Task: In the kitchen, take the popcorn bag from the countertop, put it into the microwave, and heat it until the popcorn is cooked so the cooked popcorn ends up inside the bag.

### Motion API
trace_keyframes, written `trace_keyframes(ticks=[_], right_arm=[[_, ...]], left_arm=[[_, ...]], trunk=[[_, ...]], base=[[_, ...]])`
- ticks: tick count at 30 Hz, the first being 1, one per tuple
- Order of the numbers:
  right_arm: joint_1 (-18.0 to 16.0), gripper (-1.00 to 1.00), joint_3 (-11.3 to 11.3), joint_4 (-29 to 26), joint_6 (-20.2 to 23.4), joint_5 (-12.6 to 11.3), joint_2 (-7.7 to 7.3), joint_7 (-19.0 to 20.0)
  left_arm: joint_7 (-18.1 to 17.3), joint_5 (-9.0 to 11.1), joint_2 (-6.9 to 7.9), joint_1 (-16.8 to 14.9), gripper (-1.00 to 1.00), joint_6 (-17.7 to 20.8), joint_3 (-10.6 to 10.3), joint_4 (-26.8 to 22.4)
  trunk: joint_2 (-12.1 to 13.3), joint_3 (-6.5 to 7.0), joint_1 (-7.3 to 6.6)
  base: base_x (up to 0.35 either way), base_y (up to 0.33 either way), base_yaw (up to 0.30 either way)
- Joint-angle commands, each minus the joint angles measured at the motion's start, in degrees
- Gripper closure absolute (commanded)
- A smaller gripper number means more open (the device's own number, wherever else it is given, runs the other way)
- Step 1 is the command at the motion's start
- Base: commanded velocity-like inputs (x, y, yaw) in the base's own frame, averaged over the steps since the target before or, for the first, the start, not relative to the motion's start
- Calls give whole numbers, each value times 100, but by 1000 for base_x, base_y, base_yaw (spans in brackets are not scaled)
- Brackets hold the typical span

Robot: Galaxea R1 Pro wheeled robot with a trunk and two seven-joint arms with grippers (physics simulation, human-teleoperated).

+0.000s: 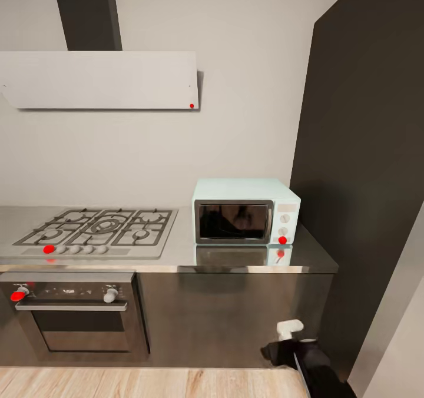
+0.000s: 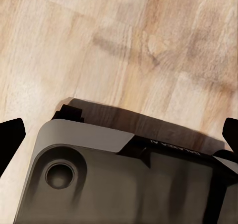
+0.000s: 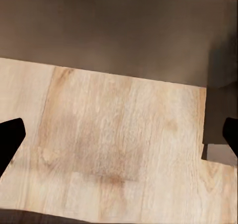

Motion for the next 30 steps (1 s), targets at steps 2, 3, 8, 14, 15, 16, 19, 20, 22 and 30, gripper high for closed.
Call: trace_keyframes(ticks=[2,3,8,14,15,16,19,20,22,30], right_arm=[[-240,-100,-21,-371,379,60,7,75],[-429,-100,-21,-548,641,57,8,83],[-1188,-100,-24,-973,1210,63,-24,59],[-2357,-100,-38,-1009,1623,121,-93,10],[-2495,-100,-38,-981,1644,117,-95,10],[-2637,-100,-38,-949,1670,113,-96,7],[-3188,-100,-40,-871,1763,103,-111,3],[-3344,-100,-43,-846,1770,100,-147,-4],[-3453,-100,-46,-807,1742,88,-285,-11],[-3528,-100,-804,522,-291,30,-541,102]], left_arm=[[-26,44,3,-5,-100,-18,-13,8],[-27,45,4,-5,-100,-18,-13,8],[-31,34,-3,-5,-100,-18,-12,8],[-33,29,-5,-5,-100,-18,-10,8],[-33,29,-5,-5,-100,-18,-11,8],[-34,29,-5,-5,-100,-18,-10,8],[-34,29,-5,-5,-100,-18,-13,8],[-34,27,-5,-5,-100,-18,-11,8],[-34,26,-5,-5,-100,-18,-12,8],[-34,20,-5,-5,-100,-18,-13,8]], trunk=[[-5,-9,1],[-5,-9,1],[-5,-9,1],[-5,-9,1],[-5,-9,1],[-5,-9,1],[-5,-9,1],[-5,-9,1],[-5,-9,1],[-5,-9,1]], base=[[0,0,0],[0,0,0],[0,0,0],[0,0,0],[0,0,0],[0,0,0],[0,0,0],[0,0,0],[0,0,0],[0,0,0]])
